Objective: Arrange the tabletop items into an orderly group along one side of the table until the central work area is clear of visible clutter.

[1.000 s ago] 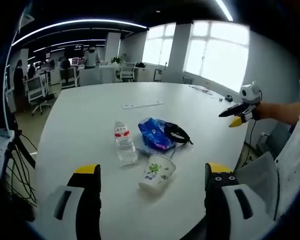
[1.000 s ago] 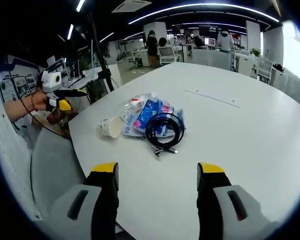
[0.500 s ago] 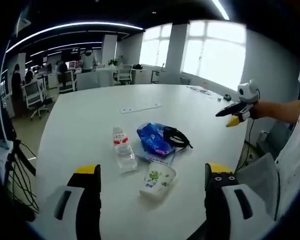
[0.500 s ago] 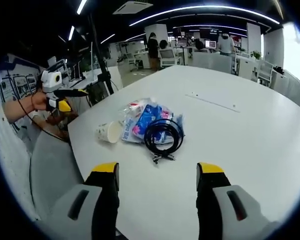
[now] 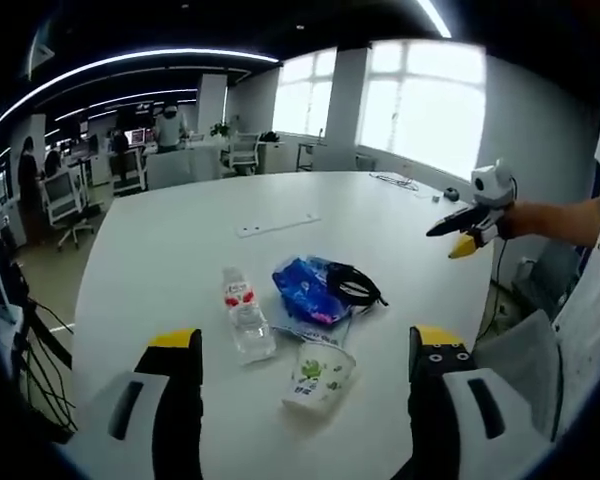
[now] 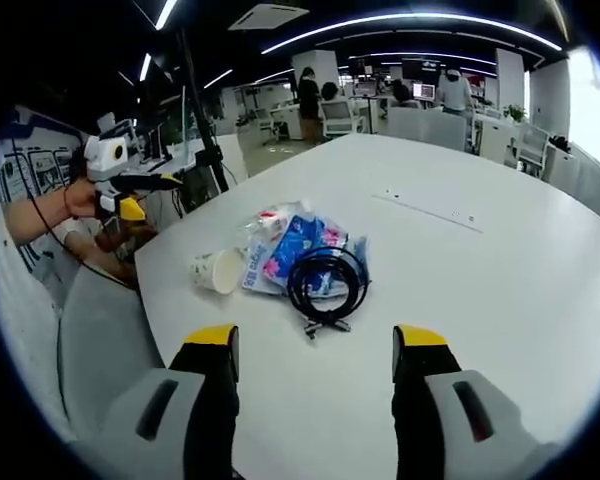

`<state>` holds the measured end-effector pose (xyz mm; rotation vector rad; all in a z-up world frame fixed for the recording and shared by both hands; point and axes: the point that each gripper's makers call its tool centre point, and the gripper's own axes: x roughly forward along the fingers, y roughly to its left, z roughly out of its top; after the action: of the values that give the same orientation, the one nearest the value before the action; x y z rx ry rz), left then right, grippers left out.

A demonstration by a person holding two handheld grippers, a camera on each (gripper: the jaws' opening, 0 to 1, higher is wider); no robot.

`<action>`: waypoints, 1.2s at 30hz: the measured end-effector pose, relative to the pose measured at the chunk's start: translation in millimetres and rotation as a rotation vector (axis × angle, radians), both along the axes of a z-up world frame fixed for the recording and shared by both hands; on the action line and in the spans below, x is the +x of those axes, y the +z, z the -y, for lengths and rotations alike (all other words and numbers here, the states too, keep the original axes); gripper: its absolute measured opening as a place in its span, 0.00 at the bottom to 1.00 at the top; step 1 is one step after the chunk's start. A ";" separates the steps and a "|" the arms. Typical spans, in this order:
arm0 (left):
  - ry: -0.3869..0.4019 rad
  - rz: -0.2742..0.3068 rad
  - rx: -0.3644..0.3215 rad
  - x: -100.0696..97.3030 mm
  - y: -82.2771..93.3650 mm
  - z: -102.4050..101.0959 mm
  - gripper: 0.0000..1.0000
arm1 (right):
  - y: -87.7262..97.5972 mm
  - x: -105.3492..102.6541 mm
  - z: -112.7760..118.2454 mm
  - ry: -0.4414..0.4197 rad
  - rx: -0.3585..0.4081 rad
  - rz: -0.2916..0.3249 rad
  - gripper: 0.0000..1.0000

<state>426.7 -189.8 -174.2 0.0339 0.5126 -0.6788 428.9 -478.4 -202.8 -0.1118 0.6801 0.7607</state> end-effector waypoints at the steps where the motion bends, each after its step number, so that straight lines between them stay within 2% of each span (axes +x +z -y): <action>1: -0.001 0.001 -0.001 1.0 0.3 0.8 0.87 | -0.2 0.5 -0.1 0.000 0.000 0.000 0.61; 21: -0.024 0.017 -0.014 21.8 6.3 17.8 0.86 | 0.6 16.5 -4.4 -0.008 0.004 0.003 0.59; 36: -0.041 0.021 -0.032 40.6 6.2 33.4 0.85 | -5.5 34.1 -9.7 0.001 0.004 -0.003 0.58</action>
<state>467.2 -223.2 -168.0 0.0210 0.4818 -0.7260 463.1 -468.8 -208.3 -0.1071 0.6816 0.7636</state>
